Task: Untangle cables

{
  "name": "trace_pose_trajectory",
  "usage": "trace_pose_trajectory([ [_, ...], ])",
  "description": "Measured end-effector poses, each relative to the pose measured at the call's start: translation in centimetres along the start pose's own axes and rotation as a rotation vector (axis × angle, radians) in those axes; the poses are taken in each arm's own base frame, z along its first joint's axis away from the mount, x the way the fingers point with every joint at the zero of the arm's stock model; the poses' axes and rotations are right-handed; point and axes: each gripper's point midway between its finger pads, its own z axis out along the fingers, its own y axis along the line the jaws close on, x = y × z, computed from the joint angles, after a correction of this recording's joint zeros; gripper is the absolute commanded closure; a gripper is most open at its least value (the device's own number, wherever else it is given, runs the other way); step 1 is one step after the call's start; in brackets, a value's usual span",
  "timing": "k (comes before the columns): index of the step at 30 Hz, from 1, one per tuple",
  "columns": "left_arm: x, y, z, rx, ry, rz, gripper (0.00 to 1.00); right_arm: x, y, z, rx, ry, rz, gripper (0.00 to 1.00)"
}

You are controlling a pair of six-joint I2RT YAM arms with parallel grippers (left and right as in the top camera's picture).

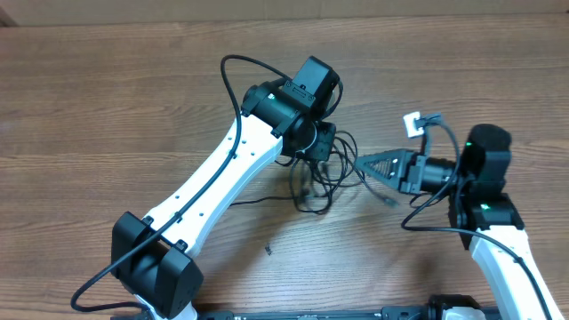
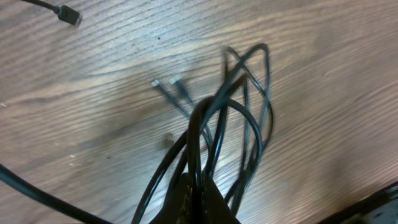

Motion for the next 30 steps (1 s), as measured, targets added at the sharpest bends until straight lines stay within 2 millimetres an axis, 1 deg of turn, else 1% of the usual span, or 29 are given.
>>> trace_pose_trajectory([
  [3,0.2,0.3,0.0,-0.013,0.008,0.074,0.96,-1.1,0.0,-1.0,0.006,-0.041,-0.003,0.96],
  [4,0.2,0.3,0.0,-0.015,0.008,0.08,0.96,-1.2,0.0,-1.1,0.008,-0.046,-0.003,0.95],
  [5,0.2,0.3,0.0,-0.017,0.008,0.095,0.96,-1.4,-0.1,-1.3,0.013,-0.056,0.004,0.91],
  [7,0.2,0.4,0.0,-0.021,0.008,0.119,0.96,-1.8,-0.3,-1.7,0.024,-0.076,0.011,0.76],
  [12,0.2,0.2,0.0,-0.008,0.01,0.147,0.96,-2.4,-1.0,-2.3,0.055,-0.112,0.047,0.22],
  [14,0.3,-0.2,0.0,0.015,0.014,0.151,0.96,-2.4,-1.2,-2.3,0.065,-0.117,0.062,0.06],
  [15,0.4,-0.5,0.0,0.03,0.017,0.151,0.96,-2.3,-1.4,-2.3,0.071,-0.118,0.069,0.0],
  [19,0.5,-1.3,-0.3,0.108,0.032,0.141,0.96,-1.8,-2.5,-2.4,0.107,-0.123,0.123,0.0],
  [22,0.2,-1.3,-0.6,0.147,0.031,0.125,0.96,-1.5,-3.2,-2.5,0.136,-0.13,0.159,0.0],
  [30,-0.2,-1.0,-1.0,0.174,0.028,0.103,0.96,-1.8,-3.6,-2.6,0.16,-0.147,0.15,0.0],
])
